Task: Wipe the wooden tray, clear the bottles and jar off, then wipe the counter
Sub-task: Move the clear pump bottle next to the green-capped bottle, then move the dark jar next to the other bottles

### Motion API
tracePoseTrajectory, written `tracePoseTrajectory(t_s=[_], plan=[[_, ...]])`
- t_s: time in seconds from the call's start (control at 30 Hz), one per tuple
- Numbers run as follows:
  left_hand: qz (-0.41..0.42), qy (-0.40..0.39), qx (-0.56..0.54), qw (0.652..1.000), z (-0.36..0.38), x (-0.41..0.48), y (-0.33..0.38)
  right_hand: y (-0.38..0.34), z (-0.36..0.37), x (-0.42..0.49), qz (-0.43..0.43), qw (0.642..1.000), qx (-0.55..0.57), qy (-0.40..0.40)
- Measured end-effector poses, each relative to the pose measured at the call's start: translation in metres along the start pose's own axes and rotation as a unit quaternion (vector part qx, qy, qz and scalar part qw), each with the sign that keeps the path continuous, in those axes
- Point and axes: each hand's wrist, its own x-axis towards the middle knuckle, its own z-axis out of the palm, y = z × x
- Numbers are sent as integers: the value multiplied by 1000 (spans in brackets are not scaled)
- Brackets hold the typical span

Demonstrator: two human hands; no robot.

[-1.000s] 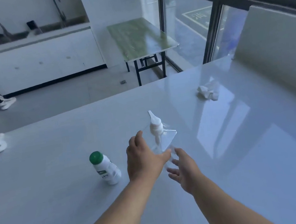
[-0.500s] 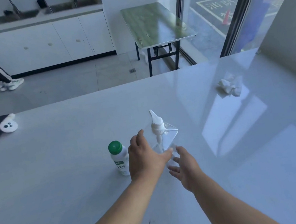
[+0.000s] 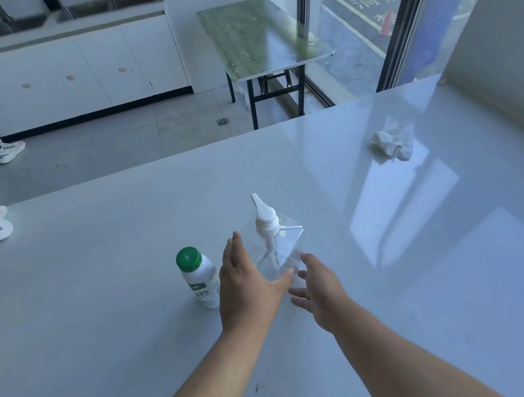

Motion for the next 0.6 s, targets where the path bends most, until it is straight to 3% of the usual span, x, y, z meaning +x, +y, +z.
tracePoseTrajectory(t_s=[0.2,0.3,0.37,0.47,0.6], plan=[[-83,70,-39,993,11,-42,-15,-7,-30,-21,-75,994,-84,11],[-120,-50,-25,991,29,-66,-12,-2,-74,-35,-167,953,-241,74],[-83,-142,-10,986,48,-76,3,2,-117,-47,-226,899,-357,115],[19,-196,55,979,77,-84,41,7,-190,-69,-260,823,-479,162],[153,-250,137,946,123,-104,128,20,-310,-112,-251,771,-532,245]])
